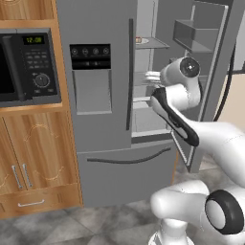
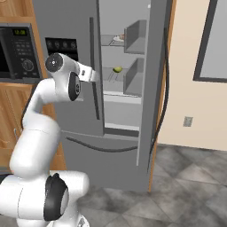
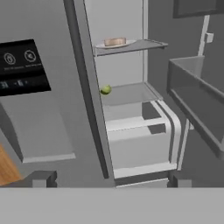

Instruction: Retrieve the steak from the fridge and place it on the saucepan with marinade on the stove.

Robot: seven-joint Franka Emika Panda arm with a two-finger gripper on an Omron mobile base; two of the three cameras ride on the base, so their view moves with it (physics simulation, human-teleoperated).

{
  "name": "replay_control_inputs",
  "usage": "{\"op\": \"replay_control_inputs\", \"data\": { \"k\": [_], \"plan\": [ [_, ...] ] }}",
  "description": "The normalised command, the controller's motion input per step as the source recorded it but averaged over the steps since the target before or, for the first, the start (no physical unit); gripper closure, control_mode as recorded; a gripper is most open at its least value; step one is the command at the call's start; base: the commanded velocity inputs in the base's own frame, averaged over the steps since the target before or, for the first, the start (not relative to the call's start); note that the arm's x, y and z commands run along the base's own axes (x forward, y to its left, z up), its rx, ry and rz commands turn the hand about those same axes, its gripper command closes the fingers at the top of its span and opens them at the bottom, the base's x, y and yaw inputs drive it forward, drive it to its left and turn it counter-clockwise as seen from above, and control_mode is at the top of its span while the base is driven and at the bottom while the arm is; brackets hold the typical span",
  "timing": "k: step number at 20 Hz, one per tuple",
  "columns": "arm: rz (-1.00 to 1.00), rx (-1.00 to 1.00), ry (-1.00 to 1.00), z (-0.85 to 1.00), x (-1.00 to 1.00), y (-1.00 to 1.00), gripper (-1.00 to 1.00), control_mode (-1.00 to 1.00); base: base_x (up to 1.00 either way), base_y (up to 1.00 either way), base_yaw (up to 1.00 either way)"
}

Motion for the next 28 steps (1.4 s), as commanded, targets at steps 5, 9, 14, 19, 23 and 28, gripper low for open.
{"op": "replay_control_inputs", "data": {
  "k": [5, 9, 14, 19, 23, 28],
  "plan": [
    [0.0, 0.0, 0.29, 0.59, -0.63, 0.0, -1.0, -1.0, 0.0, 0.0, 0.0],
    [0.02, -0.02, 0.1, 0.22, -0.82, 0.0, -1.0, -1.0, 0.0, 0.0, 0.0],
    [0.04, -0.05, 0.04, -0.08, -0.77, 0.0, -1.0, -1.0, 0.0, 0.0, 0.0],
    [0.0, -0.13, 0.0, -0.11, -0.56, 0.0, -1.0, -1.0, 0.0, 0.0, 0.0],
    [0.0, -0.04, 0.0, -0.23, -0.11, -0.1, -1.0, -1.0, 0.0, 0.0, 0.0],
    [0.0, 0.0, 0.02, -0.31, -0.1, -0.03, -1.0, -1.0, 0.0, 0.0, 0.0]
  ]
}}
